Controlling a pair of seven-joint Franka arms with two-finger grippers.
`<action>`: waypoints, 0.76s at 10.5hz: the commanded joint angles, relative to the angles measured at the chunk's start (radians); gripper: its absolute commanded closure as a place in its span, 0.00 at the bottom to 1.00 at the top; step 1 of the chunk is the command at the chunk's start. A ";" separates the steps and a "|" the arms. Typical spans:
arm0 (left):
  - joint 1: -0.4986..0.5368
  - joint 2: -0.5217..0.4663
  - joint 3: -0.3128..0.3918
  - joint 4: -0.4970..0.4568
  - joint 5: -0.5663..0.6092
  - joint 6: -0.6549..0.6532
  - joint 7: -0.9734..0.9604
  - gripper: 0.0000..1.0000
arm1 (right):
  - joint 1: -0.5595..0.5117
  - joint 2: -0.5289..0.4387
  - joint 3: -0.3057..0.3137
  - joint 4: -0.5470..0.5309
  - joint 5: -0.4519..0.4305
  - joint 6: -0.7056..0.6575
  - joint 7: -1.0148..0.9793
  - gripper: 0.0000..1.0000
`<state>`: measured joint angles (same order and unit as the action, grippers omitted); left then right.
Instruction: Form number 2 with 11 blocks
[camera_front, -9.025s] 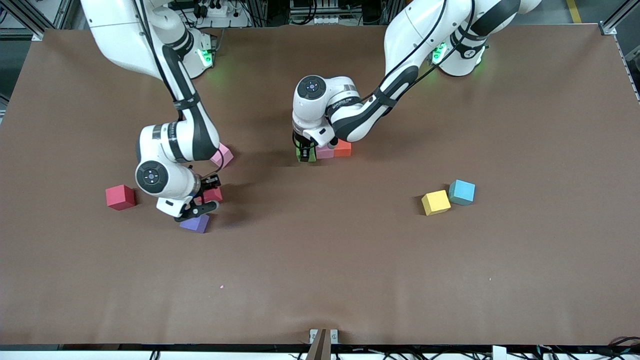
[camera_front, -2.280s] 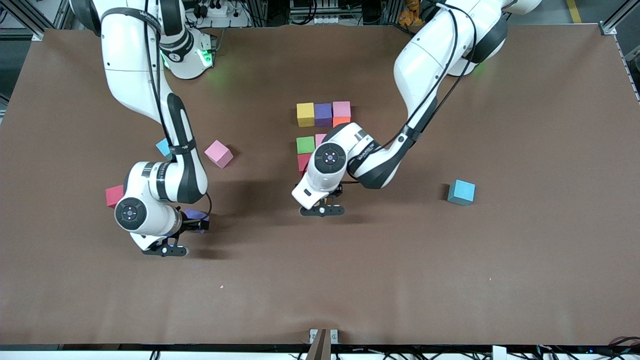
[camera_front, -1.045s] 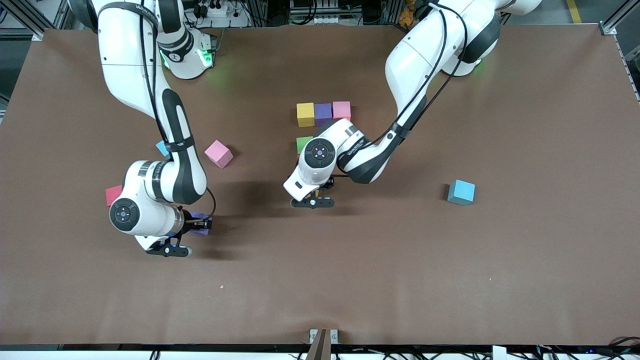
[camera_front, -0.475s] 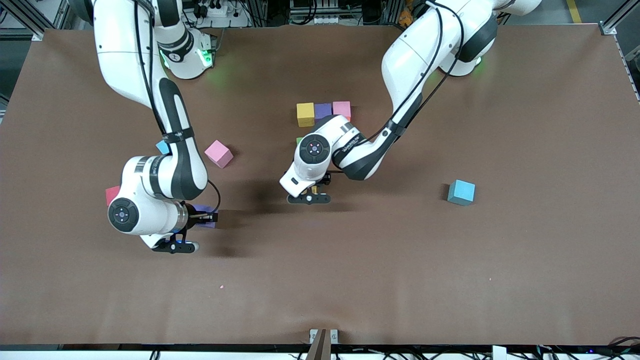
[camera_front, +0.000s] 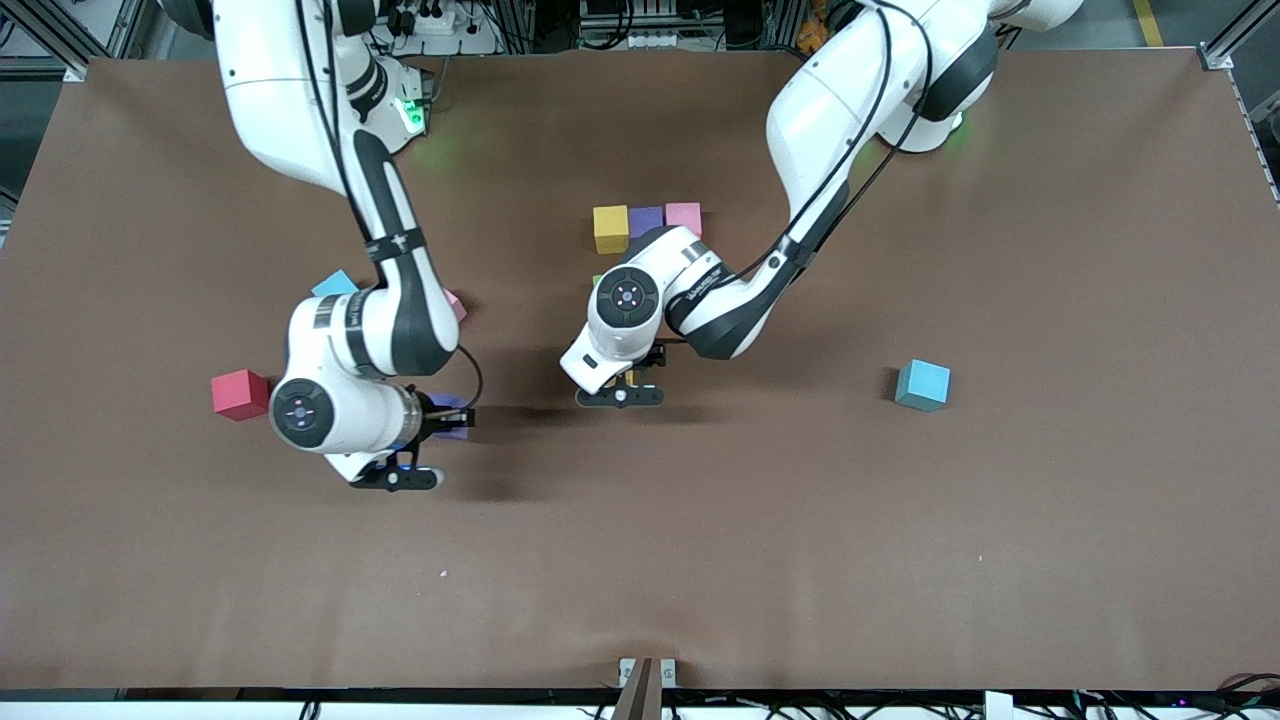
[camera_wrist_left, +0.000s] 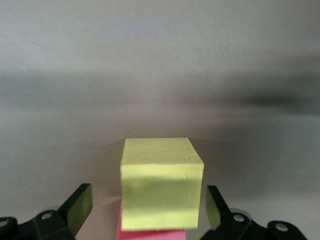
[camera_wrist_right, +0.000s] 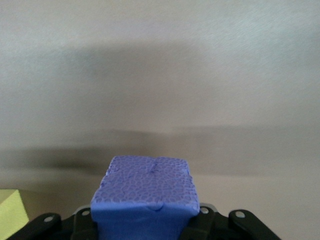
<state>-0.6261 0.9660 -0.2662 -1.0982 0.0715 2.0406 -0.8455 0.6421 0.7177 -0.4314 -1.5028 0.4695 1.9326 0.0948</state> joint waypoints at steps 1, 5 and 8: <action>0.055 -0.125 0.013 -0.020 -0.027 -0.141 -0.006 0.00 | 0.002 -0.015 0.002 0.006 0.017 -0.009 0.042 0.70; 0.212 -0.281 0.018 -0.131 -0.010 -0.324 -0.067 0.00 | 0.094 -0.004 0.003 0.029 0.015 0.002 0.314 0.70; 0.368 -0.490 0.010 -0.451 0.068 -0.182 -0.017 0.00 | 0.192 0.000 0.005 0.029 0.020 0.043 0.585 0.70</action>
<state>-0.3240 0.6310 -0.2461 -1.3142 0.1145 1.7597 -0.8818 0.8034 0.7170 -0.4208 -1.4772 0.4714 1.9561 0.5698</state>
